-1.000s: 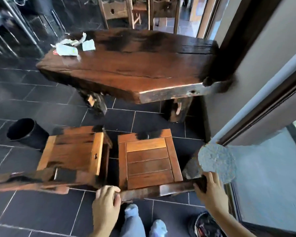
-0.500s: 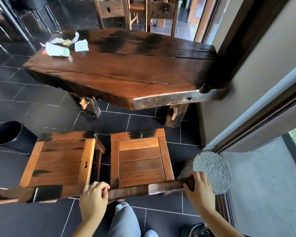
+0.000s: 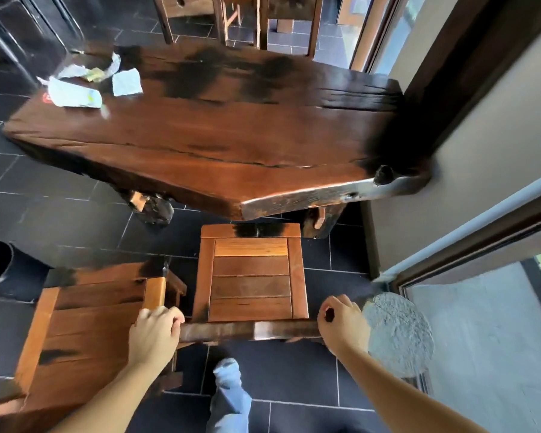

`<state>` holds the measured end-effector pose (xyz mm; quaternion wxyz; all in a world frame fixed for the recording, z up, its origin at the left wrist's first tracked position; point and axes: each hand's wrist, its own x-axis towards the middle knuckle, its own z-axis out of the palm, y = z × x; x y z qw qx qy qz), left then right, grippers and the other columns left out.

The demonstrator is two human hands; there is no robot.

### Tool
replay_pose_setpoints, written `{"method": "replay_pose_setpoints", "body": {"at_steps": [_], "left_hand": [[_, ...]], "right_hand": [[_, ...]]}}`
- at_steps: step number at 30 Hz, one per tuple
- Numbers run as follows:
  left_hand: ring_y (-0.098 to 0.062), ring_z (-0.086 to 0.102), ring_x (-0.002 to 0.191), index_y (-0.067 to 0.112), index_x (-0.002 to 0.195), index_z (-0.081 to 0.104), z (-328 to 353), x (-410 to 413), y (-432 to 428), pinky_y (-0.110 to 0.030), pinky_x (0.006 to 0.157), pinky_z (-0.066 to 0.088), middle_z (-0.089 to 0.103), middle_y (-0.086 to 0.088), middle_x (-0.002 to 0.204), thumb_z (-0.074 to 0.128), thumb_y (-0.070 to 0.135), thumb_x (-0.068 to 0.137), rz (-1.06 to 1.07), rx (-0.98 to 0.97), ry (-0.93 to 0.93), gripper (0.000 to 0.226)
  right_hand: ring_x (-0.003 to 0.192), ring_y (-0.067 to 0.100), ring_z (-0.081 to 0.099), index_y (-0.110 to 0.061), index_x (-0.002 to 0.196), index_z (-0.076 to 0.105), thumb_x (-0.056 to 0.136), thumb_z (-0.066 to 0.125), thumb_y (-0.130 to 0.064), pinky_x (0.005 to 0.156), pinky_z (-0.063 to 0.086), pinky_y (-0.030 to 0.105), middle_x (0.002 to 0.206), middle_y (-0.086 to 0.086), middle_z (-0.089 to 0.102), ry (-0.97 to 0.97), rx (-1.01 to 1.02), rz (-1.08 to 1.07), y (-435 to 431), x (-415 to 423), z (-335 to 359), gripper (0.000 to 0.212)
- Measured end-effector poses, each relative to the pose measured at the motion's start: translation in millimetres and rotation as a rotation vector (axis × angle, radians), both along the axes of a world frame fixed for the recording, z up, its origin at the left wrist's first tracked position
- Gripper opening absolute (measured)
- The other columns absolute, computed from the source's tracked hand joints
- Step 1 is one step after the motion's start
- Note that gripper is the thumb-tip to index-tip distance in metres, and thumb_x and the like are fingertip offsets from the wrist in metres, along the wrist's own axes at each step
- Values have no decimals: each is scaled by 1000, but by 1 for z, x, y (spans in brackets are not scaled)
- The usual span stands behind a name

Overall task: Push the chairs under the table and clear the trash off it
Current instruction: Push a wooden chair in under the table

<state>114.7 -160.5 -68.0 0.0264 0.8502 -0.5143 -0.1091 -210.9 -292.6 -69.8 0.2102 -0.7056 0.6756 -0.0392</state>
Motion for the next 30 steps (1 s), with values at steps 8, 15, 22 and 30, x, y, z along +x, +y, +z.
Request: {"method": "replay_pose_setpoints", "body": {"at_steps": [8,15,22,30], "left_hand": [[-18,60,79,26,81,70,4,39,-46,-18,46,37,68,9,81,68,15,80,-100,17,54,11],[-18,58,79,29,79,67,16,32,-55,-21,48,37,54,9,72,67,14,79,83,-24,174,15],[-17,50,60,36,72,63,23,32,-63,-25,49,44,50,5,64,65,19,82,253,-50,263,20],[-24,62,68,38,76,63,19,34,-81,-27,55,41,60,3,68,63,29,82,245,-17,256,11]], "right_hand": [[70,13,47,-24,75,57,80,54,-24,56,40,28,74,-9,53,16,-5,-21,-31,28,0,6],[81,17,52,-26,68,54,78,58,-28,72,40,32,74,-10,55,123,-28,-8,-33,35,6,11],[78,17,46,-23,59,50,80,57,-35,65,34,32,69,-9,51,75,9,-284,-29,51,11,25],[72,20,49,-19,61,50,80,55,-35,58,40,29,62,-10,45,75,47,-364,-51,56,13,25]]}}
